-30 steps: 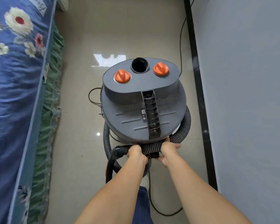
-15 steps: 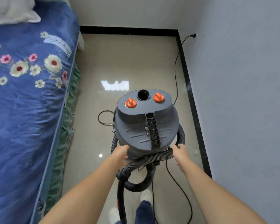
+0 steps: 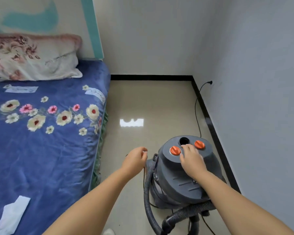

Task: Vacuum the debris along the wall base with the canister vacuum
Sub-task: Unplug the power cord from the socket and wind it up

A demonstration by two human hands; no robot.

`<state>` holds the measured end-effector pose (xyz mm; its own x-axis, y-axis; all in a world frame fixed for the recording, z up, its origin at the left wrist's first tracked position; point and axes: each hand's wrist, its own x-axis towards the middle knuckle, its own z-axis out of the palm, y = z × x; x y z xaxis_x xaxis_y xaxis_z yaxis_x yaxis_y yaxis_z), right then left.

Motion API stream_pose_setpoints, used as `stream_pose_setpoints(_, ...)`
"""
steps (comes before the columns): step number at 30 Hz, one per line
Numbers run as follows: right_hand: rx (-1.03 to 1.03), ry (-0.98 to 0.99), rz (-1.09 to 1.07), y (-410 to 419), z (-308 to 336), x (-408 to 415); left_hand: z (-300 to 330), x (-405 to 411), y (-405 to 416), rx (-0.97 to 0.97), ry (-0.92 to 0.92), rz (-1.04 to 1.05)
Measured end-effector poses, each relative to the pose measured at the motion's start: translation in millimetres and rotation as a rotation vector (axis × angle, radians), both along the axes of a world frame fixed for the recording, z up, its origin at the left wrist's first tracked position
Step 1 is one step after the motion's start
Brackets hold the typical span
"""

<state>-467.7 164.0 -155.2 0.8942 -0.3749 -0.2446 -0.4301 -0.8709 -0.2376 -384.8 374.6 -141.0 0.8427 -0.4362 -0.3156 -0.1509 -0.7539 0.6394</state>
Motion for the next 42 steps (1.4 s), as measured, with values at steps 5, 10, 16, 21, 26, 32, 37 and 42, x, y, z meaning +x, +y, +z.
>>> stream_pose_setpoints(5, 0.009, 0.051, -0.027, 73.8, 0.1, 83.4, 11.0, 84.5, 77.9, 0.07, -0.127, -0.11)
stream_pose_setpoints(10, -0.001, 0.055, -0.036, 96.3, 7.6, 141.4, 24.8, 163.5, 97.0, 0.17, -0.212, -0.199)
stream_pose_setpoints(16, 0.069, 0.058, -0.192, 57.5, 6.2, 184.0, 22.1, 232.8, 33.5, 0.141, -0.19, -0.302)
stream_pose_setpoints(21, 0.109, 0.113, -0.274, 9.0, 11.8, 243.0, 21.5, 305.6, -27.2, 0.127, -0.138, -0.371)
stream_pose_setpoints(26, 0.085, 0.193, -0.282, -53.2, 28.7, 328.1, 37.5, 405.9, -77.5, 0.14, -0.128, -0.358)
stream_pose_setpoints(32, 0.08, 0.137, -0.355, -124.8, 47.7, 435.4, 45.2, 522.3, -152.5, 0.145, -0.143, -0.435)
stream_pose_setpoints(37, 0.137, 0.159, -0.536, -188.6, 36.7, 502.4, 44.6, 610.7, -244.2, 0.146, -0.121, -0.61)
stream_pose_setpoints(42, 0.206, 0.15, -0.708, -243.4, 31.1, 554.1, 54.5, 691.1, -341.4, 0.187, -0.147, -0.807)
